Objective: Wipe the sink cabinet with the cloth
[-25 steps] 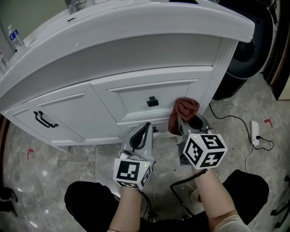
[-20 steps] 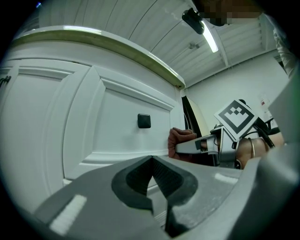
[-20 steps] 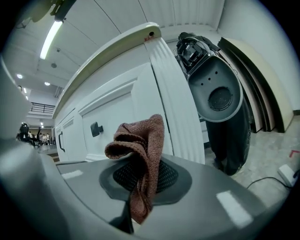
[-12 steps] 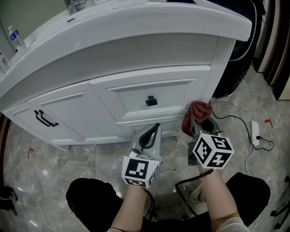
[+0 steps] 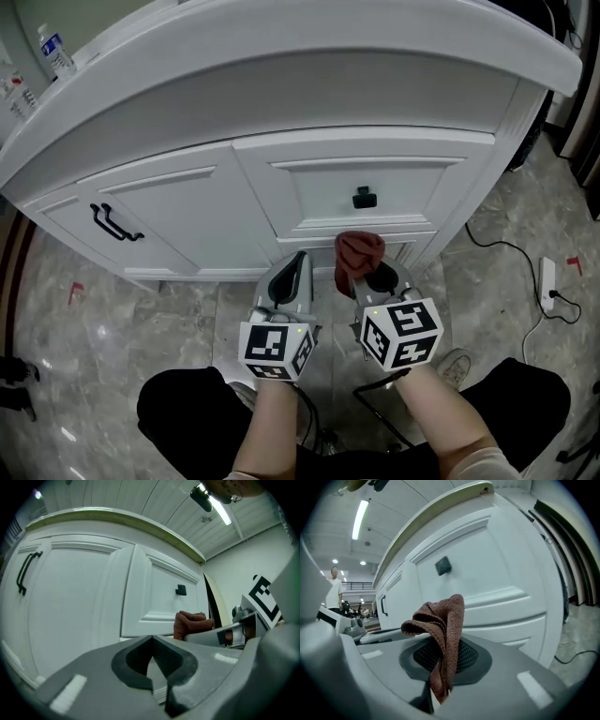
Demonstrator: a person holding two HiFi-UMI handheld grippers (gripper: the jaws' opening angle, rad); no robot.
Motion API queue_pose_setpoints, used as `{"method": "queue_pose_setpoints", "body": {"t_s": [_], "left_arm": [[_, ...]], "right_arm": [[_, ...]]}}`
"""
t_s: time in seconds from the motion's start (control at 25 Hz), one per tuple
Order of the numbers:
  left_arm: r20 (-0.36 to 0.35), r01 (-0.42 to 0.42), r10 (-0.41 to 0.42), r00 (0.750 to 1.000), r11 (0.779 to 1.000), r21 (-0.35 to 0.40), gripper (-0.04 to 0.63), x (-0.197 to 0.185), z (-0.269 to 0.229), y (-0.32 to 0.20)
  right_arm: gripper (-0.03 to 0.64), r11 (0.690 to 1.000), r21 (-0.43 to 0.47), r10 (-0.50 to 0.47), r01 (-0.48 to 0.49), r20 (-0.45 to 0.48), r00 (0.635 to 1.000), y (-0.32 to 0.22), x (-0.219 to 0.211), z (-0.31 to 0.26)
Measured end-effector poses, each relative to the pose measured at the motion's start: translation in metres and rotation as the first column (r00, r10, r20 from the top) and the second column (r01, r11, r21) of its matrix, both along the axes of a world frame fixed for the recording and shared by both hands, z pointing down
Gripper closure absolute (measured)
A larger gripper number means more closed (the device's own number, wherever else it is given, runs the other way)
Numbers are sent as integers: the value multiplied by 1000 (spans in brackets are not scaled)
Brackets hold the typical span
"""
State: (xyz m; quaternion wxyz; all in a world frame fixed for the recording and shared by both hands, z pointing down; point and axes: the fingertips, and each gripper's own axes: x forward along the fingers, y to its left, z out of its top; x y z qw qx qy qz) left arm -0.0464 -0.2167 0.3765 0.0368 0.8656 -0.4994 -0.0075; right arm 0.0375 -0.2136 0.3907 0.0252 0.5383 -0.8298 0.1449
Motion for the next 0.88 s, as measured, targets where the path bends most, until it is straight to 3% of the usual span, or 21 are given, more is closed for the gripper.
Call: {"method": "queue_pose_setpoints", "body": {"t_s": [0.44,0.88], "left_arm": [[33,92,-91,995,995,-34,595,-62,22,-1],[38,73,-71,997,996,-51,595,-55,33,-6]], "right_arm": [[538,985,-57,-166,165,-3,986,-23,-102,42],[535,986,-68,-152,151,-9,988,-30,-91,51]]}}
